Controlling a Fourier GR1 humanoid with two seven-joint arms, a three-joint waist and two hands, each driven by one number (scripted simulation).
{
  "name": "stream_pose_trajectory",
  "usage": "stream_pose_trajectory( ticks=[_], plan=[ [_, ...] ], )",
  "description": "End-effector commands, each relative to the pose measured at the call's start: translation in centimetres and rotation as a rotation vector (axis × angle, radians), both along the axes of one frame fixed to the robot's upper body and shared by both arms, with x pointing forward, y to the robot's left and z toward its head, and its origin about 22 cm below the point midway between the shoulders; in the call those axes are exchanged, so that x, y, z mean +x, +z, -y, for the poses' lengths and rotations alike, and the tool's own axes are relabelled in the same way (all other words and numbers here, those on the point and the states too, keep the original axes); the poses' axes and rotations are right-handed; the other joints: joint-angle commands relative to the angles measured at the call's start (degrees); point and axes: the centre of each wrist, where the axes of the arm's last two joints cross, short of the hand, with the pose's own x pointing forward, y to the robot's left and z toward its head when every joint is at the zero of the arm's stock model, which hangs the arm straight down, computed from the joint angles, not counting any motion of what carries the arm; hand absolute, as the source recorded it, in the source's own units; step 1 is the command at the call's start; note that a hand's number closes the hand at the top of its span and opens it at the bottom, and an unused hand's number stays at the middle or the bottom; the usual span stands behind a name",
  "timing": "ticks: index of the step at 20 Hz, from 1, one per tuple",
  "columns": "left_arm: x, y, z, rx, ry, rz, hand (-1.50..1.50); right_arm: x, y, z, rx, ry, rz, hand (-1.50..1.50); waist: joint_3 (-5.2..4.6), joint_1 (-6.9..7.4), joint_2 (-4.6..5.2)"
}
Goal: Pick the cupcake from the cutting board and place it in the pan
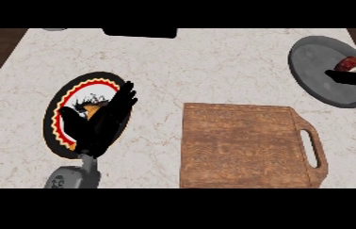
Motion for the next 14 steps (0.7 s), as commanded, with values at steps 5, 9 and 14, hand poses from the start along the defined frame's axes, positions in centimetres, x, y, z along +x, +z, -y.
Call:
stream_pose_trajectory(
  ticks=[5, 9, 14],
  plan=[
    [-0.5, -0.5, -0.5, -0.001, 0.019, -0.006, 0.0, -0.5, 0.8, 1.5, 0.241, 0.046, 0.302, -1.5, -0.11, -0.86, -0.44],
    [0.8, -0.1, -1.3, 0.004, 0.025, 0.0, 0.0, -3.6, -0.9, 4.3, 0.355, 0.102, 0.34, -1.5, -0.15, -1.91, -0.44],
    [-0.8, -1.5, -1.4, 0.007, 0.043, -0.01, 0.0, -6.8, -1.6, 7.4, 0.41, 0.236, 0.31, -1.5, -0.29, -2.0, -0.9]
  ],
)
